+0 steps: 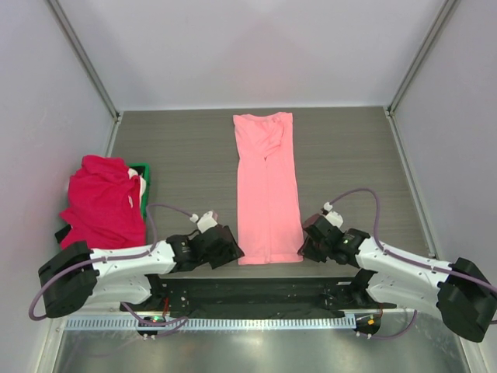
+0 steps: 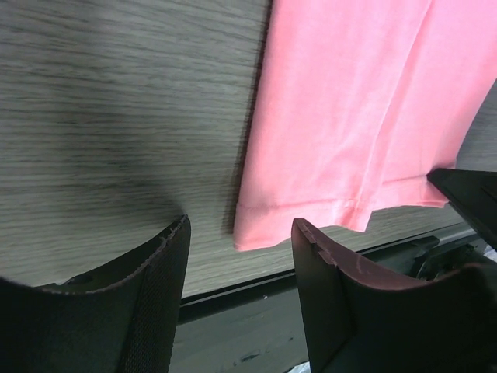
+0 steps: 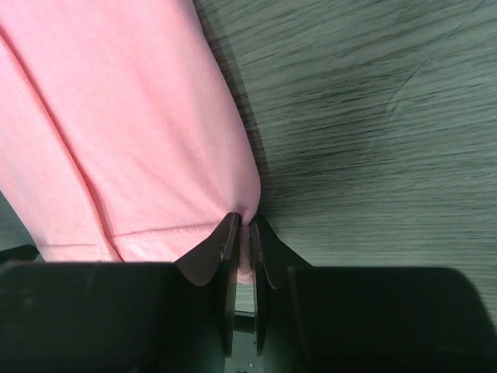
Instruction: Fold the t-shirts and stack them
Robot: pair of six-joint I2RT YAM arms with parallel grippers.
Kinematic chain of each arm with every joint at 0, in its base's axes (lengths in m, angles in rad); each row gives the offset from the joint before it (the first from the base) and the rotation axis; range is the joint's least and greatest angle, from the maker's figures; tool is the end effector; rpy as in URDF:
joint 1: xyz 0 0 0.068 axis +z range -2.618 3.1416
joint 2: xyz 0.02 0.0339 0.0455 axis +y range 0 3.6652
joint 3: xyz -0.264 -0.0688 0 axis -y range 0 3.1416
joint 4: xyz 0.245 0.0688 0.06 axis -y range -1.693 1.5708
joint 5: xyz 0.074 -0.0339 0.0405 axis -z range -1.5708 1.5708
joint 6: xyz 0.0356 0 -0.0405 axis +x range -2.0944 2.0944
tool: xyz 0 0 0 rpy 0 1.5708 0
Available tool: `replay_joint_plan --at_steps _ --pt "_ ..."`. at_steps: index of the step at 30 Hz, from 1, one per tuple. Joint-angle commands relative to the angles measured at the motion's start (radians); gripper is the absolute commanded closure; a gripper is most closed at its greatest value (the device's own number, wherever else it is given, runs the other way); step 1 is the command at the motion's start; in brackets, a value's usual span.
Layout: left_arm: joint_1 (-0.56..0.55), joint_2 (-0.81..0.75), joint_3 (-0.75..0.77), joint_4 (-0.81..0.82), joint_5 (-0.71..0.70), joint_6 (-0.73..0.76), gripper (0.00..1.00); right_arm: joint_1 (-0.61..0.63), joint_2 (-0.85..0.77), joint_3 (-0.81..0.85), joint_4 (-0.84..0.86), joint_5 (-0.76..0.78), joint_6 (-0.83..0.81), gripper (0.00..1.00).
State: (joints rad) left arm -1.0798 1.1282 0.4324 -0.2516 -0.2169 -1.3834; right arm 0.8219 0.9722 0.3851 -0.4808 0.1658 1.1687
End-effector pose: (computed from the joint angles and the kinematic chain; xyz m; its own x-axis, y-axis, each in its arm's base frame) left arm 0.0996 -0.1701 0.1528 -0.8592 -0.4279 -0.2804 -0.2267 0.8099 -0.5410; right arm 0.1139 0.1140 0.1502 -0.8484 0.4204 -0.3217 0.2874 0.8762 0.3869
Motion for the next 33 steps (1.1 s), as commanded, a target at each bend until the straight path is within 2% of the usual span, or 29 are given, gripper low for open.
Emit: replay_joint_plan --at_steps 1,6,10,15,16,21,27,30,31,33 --pt "0.000 0.036 -0.027 0.063 -0.016 -0.023 0.44 0.006 -0.017 -0.014 -0.024 0.014 0.003 0.83" --pt "-0.002 0.088 -0.034 0.118 0.004 -0.031 0.50 0.006 -0.041 -0.017 -0.042 0.008 0.002 0.83" --pt "-0.029 0.116 -0.032 0.124 0.010 -0.052 0.56 0.005 -0.062 -0.026 -0.059 0.000 0.002 0.64" --pt "-0.058 0.127 -0.035 0.123 -0.002 -0.077 0.59 0.005 -0.086 -0.049 -0.068 -0.011 0.016 0.62" --pt "-0.061 0.133 -0.035 0.123 -0.002 -0.083 0.62 0.005 -0.089 -0.052 -0.067 -0.015 0.016 0.64" --pt "-0.081 0.148 -0.035 0.121 -0.007 -0.097 0.64 0.006 -0.096 -0.074 -0.059 -0.026 0.019 0.71" --pt "-0.092 0.128 -0.038 0.092 -0.025 -0.112 0.73 0.006 -0.115 -0.080 -0.059 -0.028 0.022 0.87" --pt "-0.095 0.114 -0.044 0.083 -0.033 -0.118 0.77 0.006 -0.118 -0.080 -0.061 -0.029 0.020 0.92" --pt "-0.098 0.113 -0.047 0.084 -0.035 -0.120 0.84 0.005 -0.122 -0.080 -0.062 -0.031 0.019 0.97" --pt "-0.100 0.104 -0.046 0.078 -0.033 -0.117 0.93 0.005 -0.128 -0.072 -0.076 -0.032 0.014 0.99"
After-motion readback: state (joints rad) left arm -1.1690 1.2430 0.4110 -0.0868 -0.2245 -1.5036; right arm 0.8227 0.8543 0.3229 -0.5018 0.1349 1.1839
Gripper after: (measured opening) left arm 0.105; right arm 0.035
